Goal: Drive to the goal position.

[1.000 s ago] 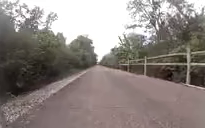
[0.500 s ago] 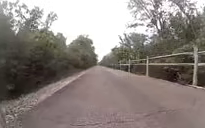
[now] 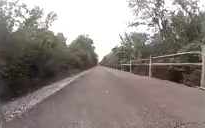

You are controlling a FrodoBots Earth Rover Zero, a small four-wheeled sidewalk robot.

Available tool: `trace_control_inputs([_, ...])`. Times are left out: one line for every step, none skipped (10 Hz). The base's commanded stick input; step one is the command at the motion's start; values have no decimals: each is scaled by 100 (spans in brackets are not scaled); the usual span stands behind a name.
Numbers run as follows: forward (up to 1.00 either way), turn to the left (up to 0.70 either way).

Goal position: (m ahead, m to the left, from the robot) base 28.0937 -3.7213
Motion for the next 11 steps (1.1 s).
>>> trace_control_inputs([70,-2])
trace_control_inputs([70,-1])
trace_control_inputs([70,0])
trace_control_inputs([70,0])
trace_control_inputs([70,-1])
trace_control_inputs([70,-3])
trace_control_inputs([70,-9])
trace_control_inputs([70,-22])
trace_control_inputs([70,-12])
trace_control_inputs([70,-2])
trace_control_inputs([70,0])
